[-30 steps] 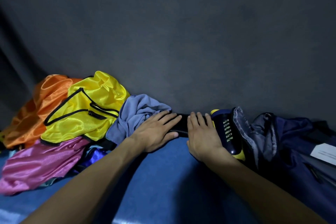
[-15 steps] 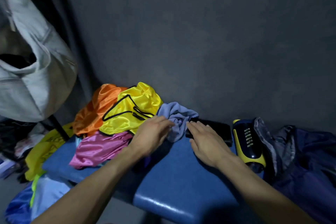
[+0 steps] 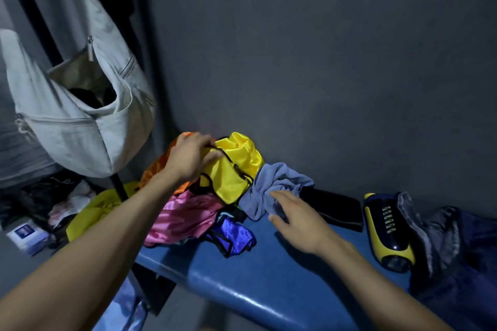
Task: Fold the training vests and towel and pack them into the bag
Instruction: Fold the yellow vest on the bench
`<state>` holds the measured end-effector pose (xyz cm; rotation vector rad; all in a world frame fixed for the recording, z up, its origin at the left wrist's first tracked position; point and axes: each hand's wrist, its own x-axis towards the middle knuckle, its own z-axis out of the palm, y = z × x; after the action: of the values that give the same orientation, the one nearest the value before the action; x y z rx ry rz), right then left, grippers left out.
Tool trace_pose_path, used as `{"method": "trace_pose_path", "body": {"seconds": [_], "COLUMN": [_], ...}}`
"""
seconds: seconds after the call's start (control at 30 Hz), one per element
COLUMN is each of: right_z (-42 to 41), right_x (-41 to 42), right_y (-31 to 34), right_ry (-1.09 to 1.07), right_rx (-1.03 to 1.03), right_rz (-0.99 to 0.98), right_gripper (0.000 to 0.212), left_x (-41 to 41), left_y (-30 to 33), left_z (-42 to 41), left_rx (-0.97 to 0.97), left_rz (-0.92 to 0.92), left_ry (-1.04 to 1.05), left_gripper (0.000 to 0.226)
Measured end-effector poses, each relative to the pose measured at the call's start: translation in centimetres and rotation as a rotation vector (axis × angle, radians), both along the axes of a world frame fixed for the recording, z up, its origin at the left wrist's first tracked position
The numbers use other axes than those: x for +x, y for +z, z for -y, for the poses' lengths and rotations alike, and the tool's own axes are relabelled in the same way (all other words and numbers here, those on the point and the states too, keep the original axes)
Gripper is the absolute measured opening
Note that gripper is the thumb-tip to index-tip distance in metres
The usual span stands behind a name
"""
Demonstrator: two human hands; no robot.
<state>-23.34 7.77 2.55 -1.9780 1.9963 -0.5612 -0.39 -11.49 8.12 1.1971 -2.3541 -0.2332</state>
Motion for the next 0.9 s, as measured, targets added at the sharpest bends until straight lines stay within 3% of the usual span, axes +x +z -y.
{"method": "trace_pose_path", "body": {"seconds": [0.1,0.17,0.23,0.27,0.33,0.37,0.47,0.53,0.6,0.7,0.73,0.83,0.9], "right_z": [0.2,0.9,1.3,1.4,0.7,0.3,-1.0,-2.3,-3.5,-4.9,-5.3,-6.9,-8.2], "right_x": [1.1,1.8,1.9,1.7,1.8,1.8,1.8,2.0,2.3,3.0,3.1,2.9,1.8], "right_y": [2.7,5.1,7.7,8.7,11.2,12.0,13.9,15.4,17.1,19.5,20.2,22.1,22.8], "right_ry": [-0.067,-0.098,-0.136,-0.155,-0.227,-0.27,-0.327,-0.323,-0.325,-0.258,-0.239,-0.211,-0.237], "right_rx": [-0.038,-0.167,-0.291,-0.345,-0.373,-0.373,-0.435,-0.516,-0.583,-0.637,-0.641,-0.661,-0.729], "right_rz": [0.585,0.807,0.782,0.731,0.688,0.709,0.894,1.042,1.193,1.356,1.386,1.389,1.257], "right_gripper": [0.068,0.084,0.094,0.082,0.025,0.009,0.019,0.012,0.004,0.006,0.005,0.008,0.009], "left_x": [-2.9,-5.0,-6.3,-6.6,-6.7,-6.5,-5.0,-3.3,-1.8,-1.4,-1.9,-2.4,-2.0], "left_y": [6.0,9.9,12.6,13.6,14.8,15.0,14.4,12.9,10.7,7.1,6.4,6.5,7.9], "left_z": [-2.1,-4.3,-6.9,-8.2,-10.4,-11.1,-12.4,-13.5,-14.9,-16.4,-16.7,-17.3,-17.2], "left_rx": [0.019,0.027,0.073,0.109,0.182,0.181,0.069,0.148,0.284,0.173,0.118,0.017,0.078], "left_rz": [-0.254,-0.354,-0.397,-0.397,-0.4,-0.416,-0.525,-0.561,-0.43,-0.156,-0.15,-0.252,-0.386], "left_ry": [-0.238,-0.39,-0.537,-0.598,-0.691,-0.699,-0.562,-0.479,-0.452,-0.34,-0.295,-0.259,-0.294], "left_gripper": [0.023,0.017,0.014,0.012,0.016,0.021,0.028,0.033,0.052,0.079,0.074,0.03,0.025]}}
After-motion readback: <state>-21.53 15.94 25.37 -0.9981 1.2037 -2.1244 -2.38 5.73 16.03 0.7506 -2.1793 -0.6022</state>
